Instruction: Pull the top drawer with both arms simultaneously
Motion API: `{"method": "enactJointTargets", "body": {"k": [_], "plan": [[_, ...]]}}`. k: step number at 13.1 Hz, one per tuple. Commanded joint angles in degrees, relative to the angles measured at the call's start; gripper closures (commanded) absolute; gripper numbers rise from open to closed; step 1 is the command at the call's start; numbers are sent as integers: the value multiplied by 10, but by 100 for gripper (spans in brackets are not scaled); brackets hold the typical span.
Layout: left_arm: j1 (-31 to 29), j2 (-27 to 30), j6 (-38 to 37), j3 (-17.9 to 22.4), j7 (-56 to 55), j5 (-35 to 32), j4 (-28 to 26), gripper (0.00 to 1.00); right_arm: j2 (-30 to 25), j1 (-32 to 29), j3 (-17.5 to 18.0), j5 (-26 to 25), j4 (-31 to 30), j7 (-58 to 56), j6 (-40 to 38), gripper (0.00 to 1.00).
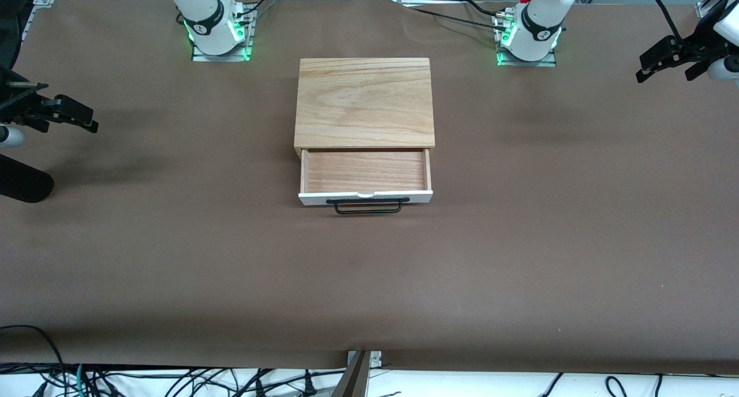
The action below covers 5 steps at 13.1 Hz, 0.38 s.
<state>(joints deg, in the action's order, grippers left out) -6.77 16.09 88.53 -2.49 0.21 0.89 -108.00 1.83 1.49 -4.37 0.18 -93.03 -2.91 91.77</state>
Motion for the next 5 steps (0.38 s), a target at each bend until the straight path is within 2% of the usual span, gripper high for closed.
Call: {"method": "enactJointTargets", "body": {"k": [1,5], "plan": [[-8,7,-6,-3,-6,12,-4,0,-8,-8,8,-7,-10,6,7,0],[-13,7,-12,-2,-6,12,-1,0,-8,-8,8,-6,-10,6,7,0]]}}
